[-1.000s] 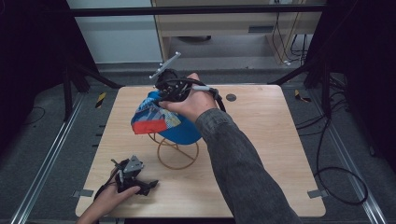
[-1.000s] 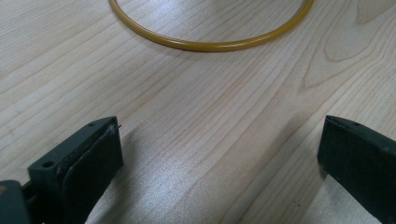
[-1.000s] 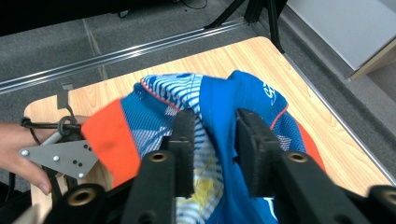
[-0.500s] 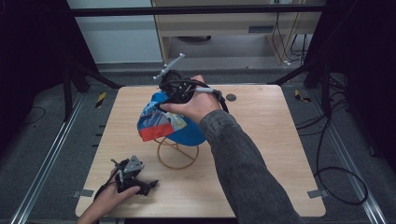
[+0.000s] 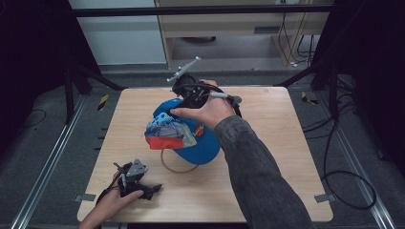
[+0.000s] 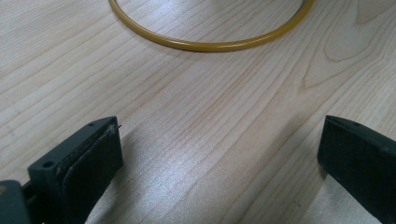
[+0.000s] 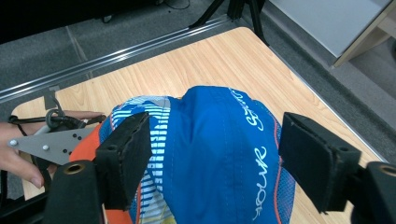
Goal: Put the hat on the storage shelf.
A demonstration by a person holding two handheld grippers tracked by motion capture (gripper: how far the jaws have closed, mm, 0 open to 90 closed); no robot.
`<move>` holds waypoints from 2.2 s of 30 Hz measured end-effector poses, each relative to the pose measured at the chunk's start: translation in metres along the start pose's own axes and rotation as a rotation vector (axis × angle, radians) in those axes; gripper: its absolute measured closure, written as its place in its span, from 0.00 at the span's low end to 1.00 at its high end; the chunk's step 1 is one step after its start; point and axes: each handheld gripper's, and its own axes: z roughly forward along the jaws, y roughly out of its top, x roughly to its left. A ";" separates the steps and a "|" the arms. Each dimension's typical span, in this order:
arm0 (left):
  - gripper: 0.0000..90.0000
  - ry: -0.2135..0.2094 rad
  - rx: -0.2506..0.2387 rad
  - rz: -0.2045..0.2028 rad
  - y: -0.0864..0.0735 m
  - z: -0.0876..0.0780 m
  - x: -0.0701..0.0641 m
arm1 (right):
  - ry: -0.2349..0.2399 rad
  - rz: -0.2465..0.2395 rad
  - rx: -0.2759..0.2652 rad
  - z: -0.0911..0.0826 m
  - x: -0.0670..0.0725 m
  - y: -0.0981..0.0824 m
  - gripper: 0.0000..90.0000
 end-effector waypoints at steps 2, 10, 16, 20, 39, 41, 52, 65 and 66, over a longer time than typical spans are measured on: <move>0.00 0.000 0.000 0.000 0.000 0.000 0.000 | -0.003 0.005 -0.005 -0.002 0.000 -0.002 0.27; 0.00 0.000 0.000 0.000 0.000 0.000 0.000 | -0.004 0.021 -0.016 -0.008 -0.001 -0.009 0.22; 0.00 0.000 0.000 0.000 0.000 0.000 0.000 | -0.007 0.030 -0.023 -0.013 -0.003 -0.014 0.21; 0.00 -0.001 0.001 0.001 0.000 0.000 0.000 | -0.007 0.034 -0.029 -0.017 -0.004 -0.016 0.20; 0.00 -0.001 0.001 0.002 0.000 0.000 0.000 | -0.024 0.073 -0.038 -0.033 -0.011 -0.035 0.08; 0.00 -0.001 0.001 0.002 0.000 0.000 0.000 | -0.028 0.072 -0.045 -0.035 -0.011 -0.039 0.07; 0.00 -0.001 0.001 0.002 0.000 0.000 0.000 | -0.046 0.090 -0.067 -0.050 -0.019 -0.059 0.06; 0.00 0.000 -0.002 0.001 0.000 0.000 0.000 | -0.085 0.133 -0.098 -0.069 -0.028 -0.084 0.06; 0.00 0.000 -0.002 0.001 0.000 0.000 0.000 | -0.088 0.134 -0.102 -0.070 -0.028 -0.086 0.06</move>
